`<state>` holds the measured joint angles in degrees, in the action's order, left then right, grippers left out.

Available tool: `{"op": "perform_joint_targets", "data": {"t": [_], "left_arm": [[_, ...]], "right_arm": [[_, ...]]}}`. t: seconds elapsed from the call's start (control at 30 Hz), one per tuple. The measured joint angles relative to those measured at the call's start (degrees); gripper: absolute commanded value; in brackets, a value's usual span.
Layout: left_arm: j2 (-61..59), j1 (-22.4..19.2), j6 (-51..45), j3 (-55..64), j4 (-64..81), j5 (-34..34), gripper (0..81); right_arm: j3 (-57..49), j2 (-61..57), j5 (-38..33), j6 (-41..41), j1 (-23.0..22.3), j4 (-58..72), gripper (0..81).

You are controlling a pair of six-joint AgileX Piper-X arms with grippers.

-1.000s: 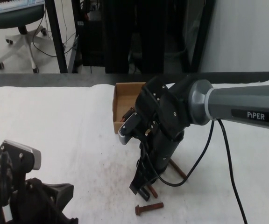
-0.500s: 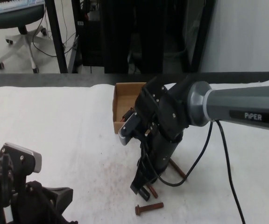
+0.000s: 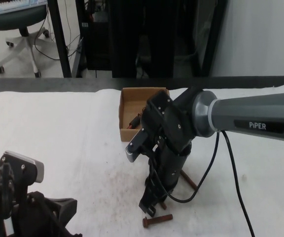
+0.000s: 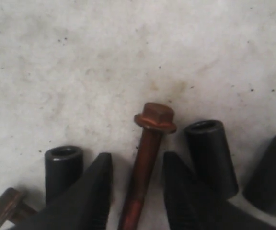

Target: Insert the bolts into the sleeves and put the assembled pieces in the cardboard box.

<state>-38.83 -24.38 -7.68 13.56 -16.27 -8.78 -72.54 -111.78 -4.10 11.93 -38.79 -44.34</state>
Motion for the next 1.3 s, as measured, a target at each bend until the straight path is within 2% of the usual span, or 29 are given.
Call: {"op": "perform_joint_targets", "data": {"t": [0.4,0.53,0.67,0.8,1.0,1.3], "left_arm": [[0.00,0.00,0.00,0.00,0.00,0.00,0.3],[0.00,0.00,0.00,0.00,0.00,0.00,0.3],[0.00,0.00,0.00,0.00,0.00,0.00,0.3],[0.00,0.00,0.00,0.00,0.00,0.00,0.3],[0.00,0.00,0.00,0.00,0.00,0.00,0.3],[0.00,0.00,0.00,0.00,0.00,0.00,0.3]], "right_arm": [[0.00,-0.12,0.54,0.00,0.00,3.07,31.7],[0.11,-0.26,0.68,0.00,0.00,4.91,29.5],[0.11,-0.40,0.68,0.00,0.00,5.61,19.7],[0.11,-0.40,0.97,1.39,0.00,6.06,0.1],[0.11,-0.40,1.84,4.37,0.00,6.06,0.8],[0.11,0.39,4.10,4.73,0.03,7.19,0.8]]}}
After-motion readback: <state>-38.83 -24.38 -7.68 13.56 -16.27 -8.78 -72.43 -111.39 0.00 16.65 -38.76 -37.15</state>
